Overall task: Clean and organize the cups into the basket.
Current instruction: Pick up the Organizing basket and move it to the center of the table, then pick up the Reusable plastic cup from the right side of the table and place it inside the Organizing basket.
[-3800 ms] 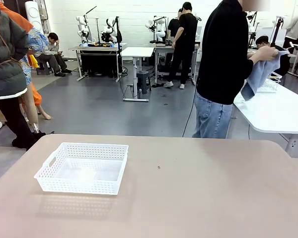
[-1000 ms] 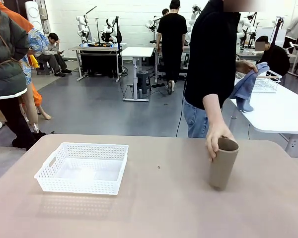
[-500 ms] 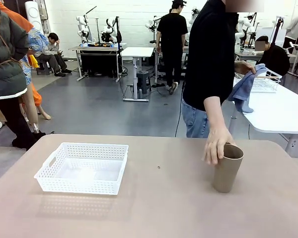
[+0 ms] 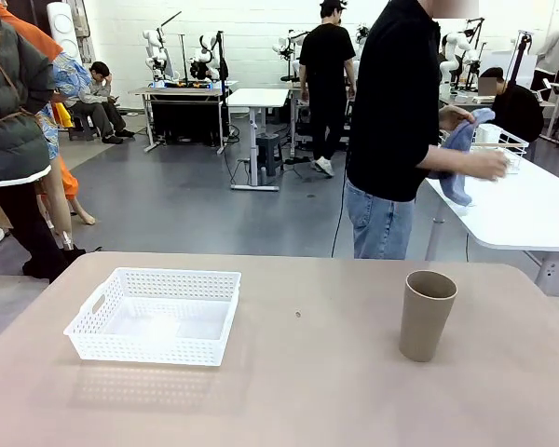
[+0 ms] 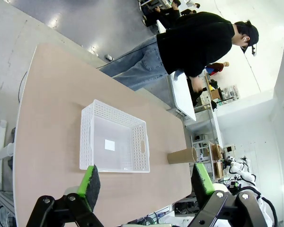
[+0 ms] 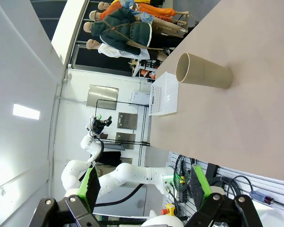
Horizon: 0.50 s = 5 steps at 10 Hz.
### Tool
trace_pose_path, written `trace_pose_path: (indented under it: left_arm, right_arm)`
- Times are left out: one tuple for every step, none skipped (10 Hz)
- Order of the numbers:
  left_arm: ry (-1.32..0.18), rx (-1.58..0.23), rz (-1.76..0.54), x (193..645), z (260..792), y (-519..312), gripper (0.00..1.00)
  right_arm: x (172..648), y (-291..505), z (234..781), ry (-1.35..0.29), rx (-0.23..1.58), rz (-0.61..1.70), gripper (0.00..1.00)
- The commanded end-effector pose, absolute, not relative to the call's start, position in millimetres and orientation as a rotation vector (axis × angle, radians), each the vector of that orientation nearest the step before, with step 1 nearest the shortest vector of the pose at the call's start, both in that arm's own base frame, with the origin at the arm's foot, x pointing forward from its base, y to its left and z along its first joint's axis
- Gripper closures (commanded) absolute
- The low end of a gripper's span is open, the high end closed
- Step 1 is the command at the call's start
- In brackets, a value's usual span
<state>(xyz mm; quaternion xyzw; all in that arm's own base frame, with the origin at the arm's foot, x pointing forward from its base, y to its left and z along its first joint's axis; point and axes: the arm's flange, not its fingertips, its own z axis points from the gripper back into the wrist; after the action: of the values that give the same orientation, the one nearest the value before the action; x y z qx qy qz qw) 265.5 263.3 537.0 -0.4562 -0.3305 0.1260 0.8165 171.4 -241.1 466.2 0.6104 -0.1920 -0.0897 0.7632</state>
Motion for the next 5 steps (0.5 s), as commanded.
trace_pose_path:
  left_arm:
    - [-0.705,-0.973,0.269,265.5,537.0,263.3,0.0]
    - [-0.682,-0.841,0.18,267.1,552.9,240.0,0.0]
    - [-0.639,-0.717,0.066,264.1,564.5,213.0,0.0]
    - [-0.59,-0.608,-0.037,265.0,575.2,185.7,0.0]
    - [-0.515,-0.452,-0.129,274.0,580.6,162.0,0.0]
  right_arm:
    - [171.4,-241.1,466.2,-0.418,1.327,-0.195,0.0]
    - [185.5,-215.3,468.8,-0.471,1.113,-0.093,0.0]
    - [200.5,-191.0,474.2,-0.502,1.001,0.015,0.0]
    - [216.4,-162.0,475.3,-0.463,0.936,0.16,0.0]
    - [235.2,-138.7,468.1,-0.457,0.824,0.256,0.0]
